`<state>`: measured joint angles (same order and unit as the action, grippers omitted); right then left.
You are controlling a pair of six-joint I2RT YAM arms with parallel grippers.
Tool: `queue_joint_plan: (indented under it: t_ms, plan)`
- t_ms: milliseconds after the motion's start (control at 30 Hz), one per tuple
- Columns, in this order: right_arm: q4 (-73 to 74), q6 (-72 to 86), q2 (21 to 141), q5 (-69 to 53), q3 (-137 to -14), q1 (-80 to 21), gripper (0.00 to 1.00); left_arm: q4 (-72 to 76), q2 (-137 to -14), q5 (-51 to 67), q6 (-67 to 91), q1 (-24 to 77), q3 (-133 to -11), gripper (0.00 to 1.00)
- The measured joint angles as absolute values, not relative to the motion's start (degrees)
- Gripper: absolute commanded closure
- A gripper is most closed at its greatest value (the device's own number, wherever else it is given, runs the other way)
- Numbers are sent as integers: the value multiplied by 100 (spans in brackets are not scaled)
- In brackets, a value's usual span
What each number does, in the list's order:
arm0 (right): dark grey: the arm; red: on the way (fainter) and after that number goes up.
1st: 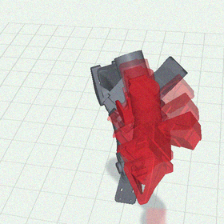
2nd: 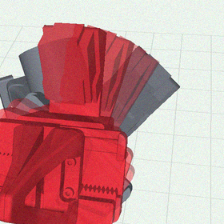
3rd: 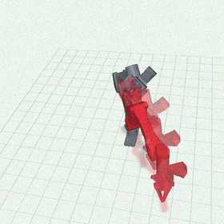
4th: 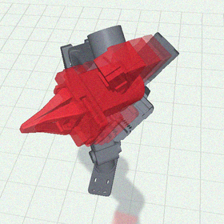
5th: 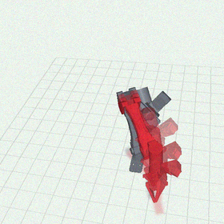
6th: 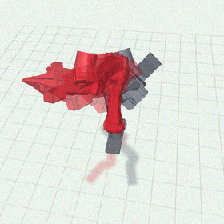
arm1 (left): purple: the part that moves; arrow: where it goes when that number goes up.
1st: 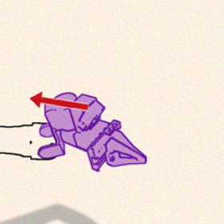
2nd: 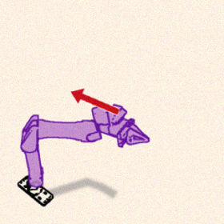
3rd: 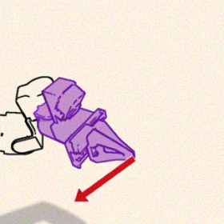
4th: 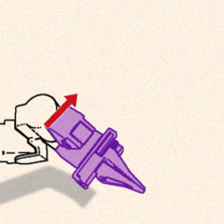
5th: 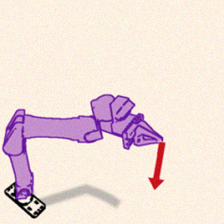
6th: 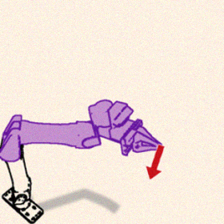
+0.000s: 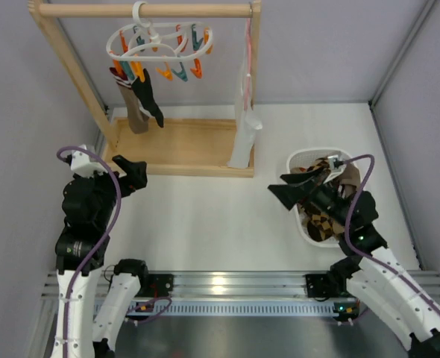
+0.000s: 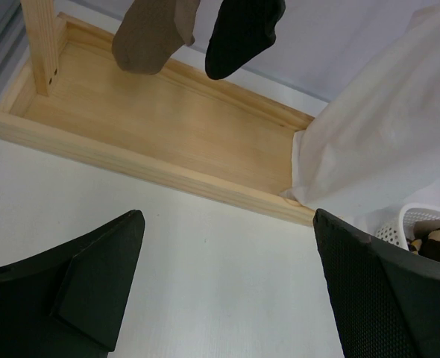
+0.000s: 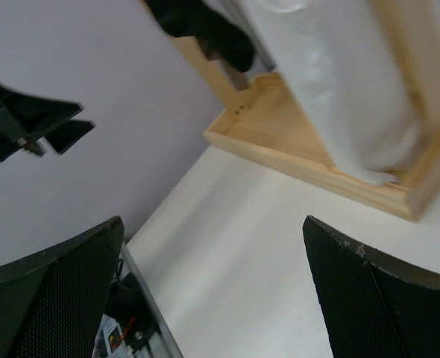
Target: Remove the socks clipped to the hanger
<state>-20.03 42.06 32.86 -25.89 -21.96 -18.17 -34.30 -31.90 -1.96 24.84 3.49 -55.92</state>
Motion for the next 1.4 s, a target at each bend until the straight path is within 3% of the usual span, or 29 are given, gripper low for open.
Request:
queue_joint_plan:
  t_ms: [133, 267, 433, 633, 867, 1233, 1400]
  plan:
    - [-1868, 3450, 3730, -1852, -2915, -3754, 1, -3437, -3166, -84, 2661, 349, -5669, 2]
    - [-1603, 2403, 4895, -45, -4012, -5680, 1, -3461, -3000, 64, 2814, 349, -5765, 2]
    - [-1466, 1498, 6829, 1645, -5374, -6733, 1, -3489, -2641, 3, 2845, 349, -5970, 2]
    - [-1632, 711, 8783, 2477, -6702, -6709, 1, -3544, -2432, -412, 2735, 349, -6020, 2]
    - [-1216, 663, 11074, 1389, -9400, -5907, 2, -3614, -2233, -803, 2541, 362, -5443, 2]
    - [-805, 287, 13393, 75, -11979, -5022, 14, -3771, -2246, -982, 2536, 733, -4740, 2]
    - [-941, 176, 13721, -165, -12313, -5022, 25, -3771, -2123, -974, 2539, 928, -4740, 2]
